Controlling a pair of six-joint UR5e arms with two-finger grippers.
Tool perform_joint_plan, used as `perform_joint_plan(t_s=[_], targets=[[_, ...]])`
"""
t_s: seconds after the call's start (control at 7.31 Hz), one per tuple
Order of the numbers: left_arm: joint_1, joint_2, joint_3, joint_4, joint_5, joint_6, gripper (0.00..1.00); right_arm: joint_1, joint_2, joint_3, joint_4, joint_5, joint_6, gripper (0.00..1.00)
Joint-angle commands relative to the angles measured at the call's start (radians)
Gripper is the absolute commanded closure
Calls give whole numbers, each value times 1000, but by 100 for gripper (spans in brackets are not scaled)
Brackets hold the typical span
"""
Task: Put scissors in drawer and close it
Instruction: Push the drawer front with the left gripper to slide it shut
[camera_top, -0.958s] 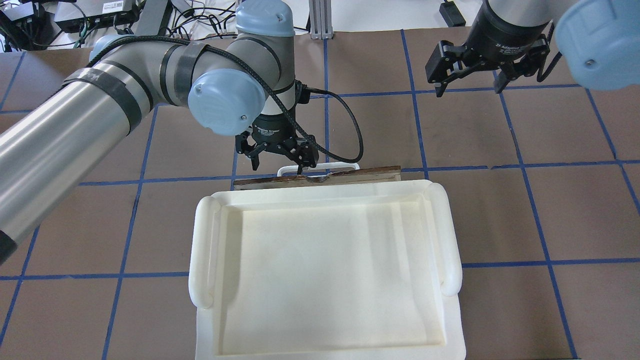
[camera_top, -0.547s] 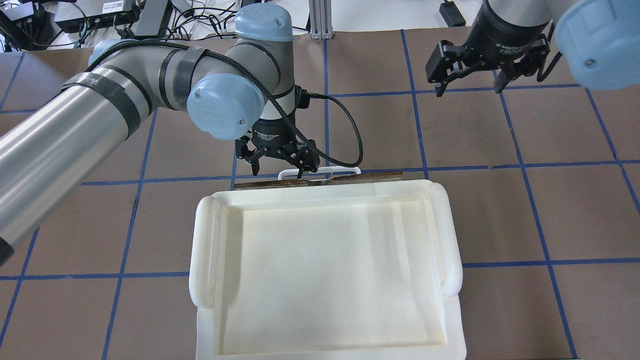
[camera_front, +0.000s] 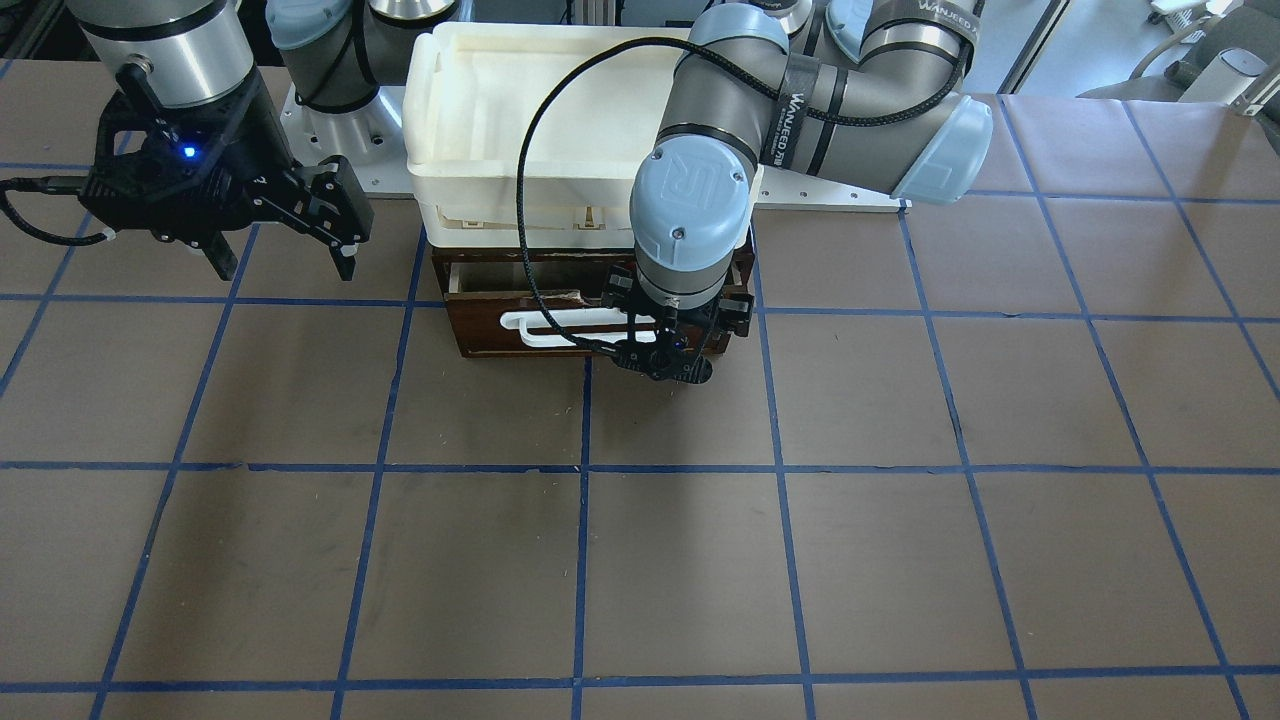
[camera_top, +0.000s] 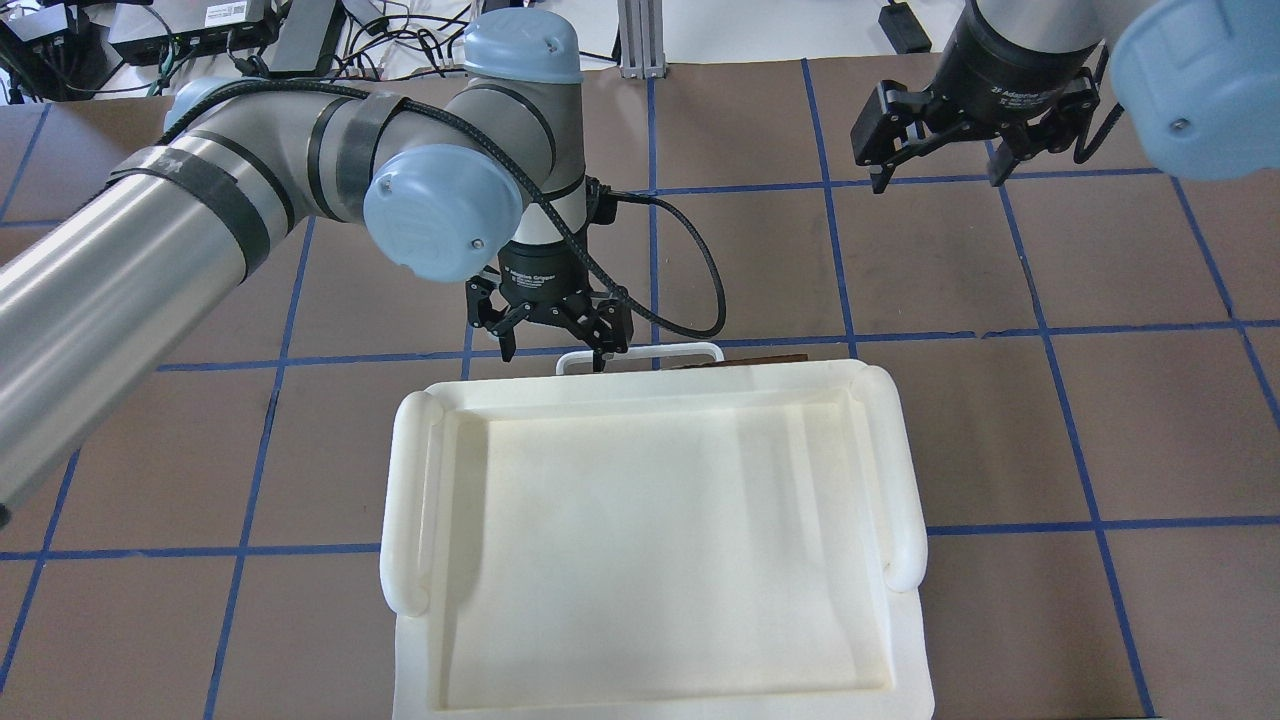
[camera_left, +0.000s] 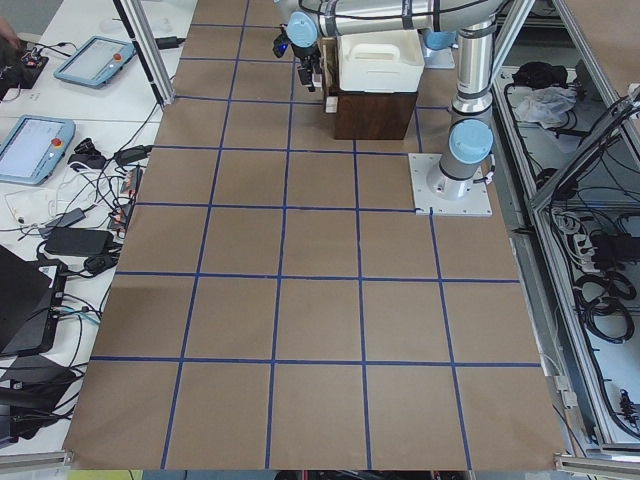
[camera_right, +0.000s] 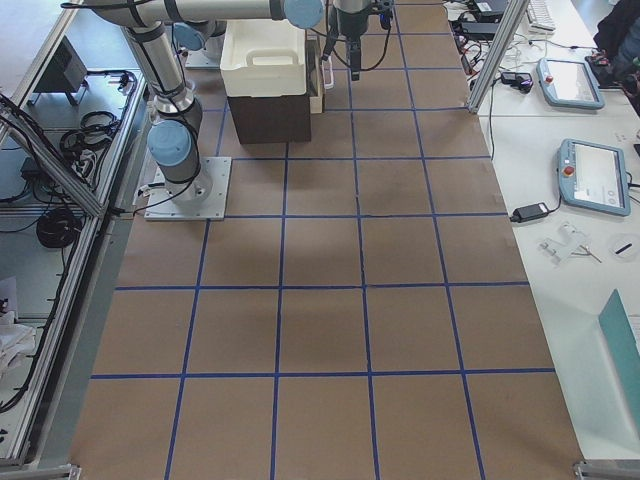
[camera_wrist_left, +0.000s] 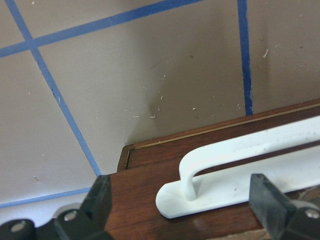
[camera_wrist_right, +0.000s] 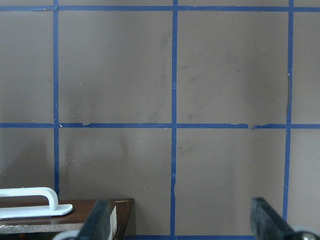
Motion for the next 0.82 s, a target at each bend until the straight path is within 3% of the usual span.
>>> perform_joint_plan(t_s=[0.0,0.68], targets=[[-1,15,-4,-33,0,-3,0,0,0,0,-1,2,0,0],[0,27,-6,-79,-35,-9,0,0,2,0,-5,2,0,0]])
